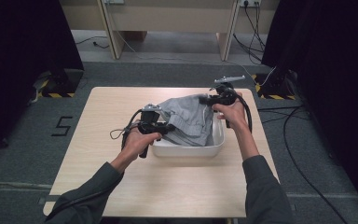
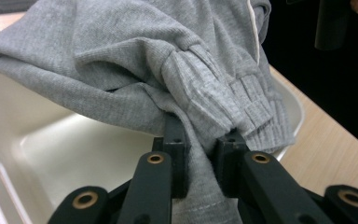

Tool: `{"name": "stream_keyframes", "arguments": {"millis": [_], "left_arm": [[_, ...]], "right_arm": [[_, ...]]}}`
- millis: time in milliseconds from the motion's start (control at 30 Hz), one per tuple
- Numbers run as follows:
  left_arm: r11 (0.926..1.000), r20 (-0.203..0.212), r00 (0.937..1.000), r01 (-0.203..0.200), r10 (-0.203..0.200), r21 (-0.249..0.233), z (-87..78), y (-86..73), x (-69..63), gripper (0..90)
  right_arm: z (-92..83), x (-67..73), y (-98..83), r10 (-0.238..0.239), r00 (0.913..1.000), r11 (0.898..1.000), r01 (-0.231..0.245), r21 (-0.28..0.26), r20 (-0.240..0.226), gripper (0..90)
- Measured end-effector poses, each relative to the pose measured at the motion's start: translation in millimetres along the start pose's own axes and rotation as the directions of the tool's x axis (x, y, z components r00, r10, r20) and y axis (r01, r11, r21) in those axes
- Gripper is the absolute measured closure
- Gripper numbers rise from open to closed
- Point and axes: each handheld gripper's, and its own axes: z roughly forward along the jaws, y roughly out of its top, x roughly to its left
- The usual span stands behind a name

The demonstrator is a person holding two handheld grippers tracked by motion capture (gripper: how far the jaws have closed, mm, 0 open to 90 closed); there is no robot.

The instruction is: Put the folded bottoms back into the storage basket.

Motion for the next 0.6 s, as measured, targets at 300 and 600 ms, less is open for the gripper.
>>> {"name": "stream_keyframes", "arguments": {"millis": [300, 600], "left_arm": [[0.9985, -0.023, 0.9997, 0.007, -0.006, 0.054, 12.7, -6.9, 6.9, 78.0], [0.9955, -0.034, 0.9994, 0.005, -0.002, 0.094, 21.3, -12.6, 9.4, 77.9]], "right_arm": [[14.7, -6.2, -12.9, 0.011, 0.9998, 0.999, -0.012, 0.041, 0.017, 72.0], [24.4, -10.3, -23.5, 0.021, 0.9991, 0.997, -0.024, 0.074, 0.036, 71.9]]}}
